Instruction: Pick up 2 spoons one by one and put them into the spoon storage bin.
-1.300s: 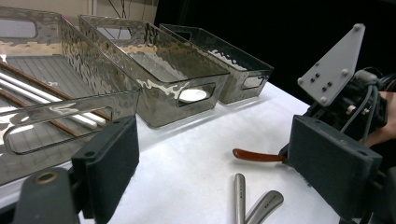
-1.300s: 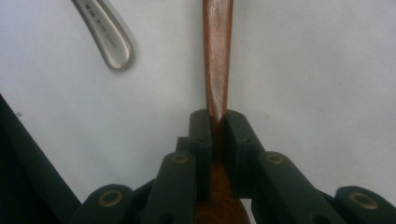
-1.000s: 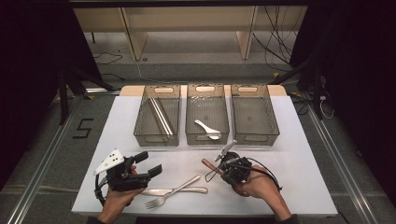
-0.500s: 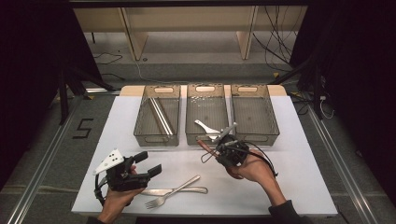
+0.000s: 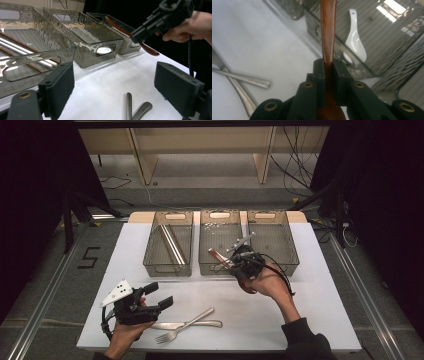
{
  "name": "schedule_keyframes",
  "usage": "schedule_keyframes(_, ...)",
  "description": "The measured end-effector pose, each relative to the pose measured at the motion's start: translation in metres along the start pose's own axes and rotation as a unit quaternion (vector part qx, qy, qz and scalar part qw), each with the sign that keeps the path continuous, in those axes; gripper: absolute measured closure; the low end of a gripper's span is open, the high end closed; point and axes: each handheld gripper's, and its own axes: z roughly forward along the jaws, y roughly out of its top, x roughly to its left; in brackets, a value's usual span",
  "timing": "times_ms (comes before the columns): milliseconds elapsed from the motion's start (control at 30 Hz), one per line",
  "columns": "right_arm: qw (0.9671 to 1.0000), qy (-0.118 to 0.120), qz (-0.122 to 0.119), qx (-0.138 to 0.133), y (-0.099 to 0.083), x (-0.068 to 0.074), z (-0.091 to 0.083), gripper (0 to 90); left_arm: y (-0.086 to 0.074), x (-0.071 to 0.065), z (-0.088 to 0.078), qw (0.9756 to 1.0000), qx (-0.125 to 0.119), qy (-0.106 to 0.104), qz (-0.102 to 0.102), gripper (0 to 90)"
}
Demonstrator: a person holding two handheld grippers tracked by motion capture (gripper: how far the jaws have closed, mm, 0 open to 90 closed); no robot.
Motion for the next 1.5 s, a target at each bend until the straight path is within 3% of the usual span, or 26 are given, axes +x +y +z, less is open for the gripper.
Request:
schedule_keyframes(400,0.9996,0.000,0.016,-0.023,0.034,-0.018,0.000,82.4,0.000,0.000,0.000,1.0000,0.000,-0.001,0.000,16.1)
schedule_keyframes(700,0.9989,-0.013,0.031,-0.033,0.052,-0.031,0.005,82.4,0.000,0.001,-0.001,1.0000,-0.001,0.000,0.001,16.0)
schedule_keyframes(1033,0.9971,-0.027,0.056,-0.043,0.065,-0.045,0.015,82.3,0.000,0.001,0.000,1.0000,-0.001,-0.001,0.000,16.0)
schedule_keyframes(1500,0.9957,-0.044,0.074,-0.035,0.073,-0.060,0.040,82.3,0.001,0.001,-0.001,1.0000,-0.003,-0.002,-0.002,16.0)
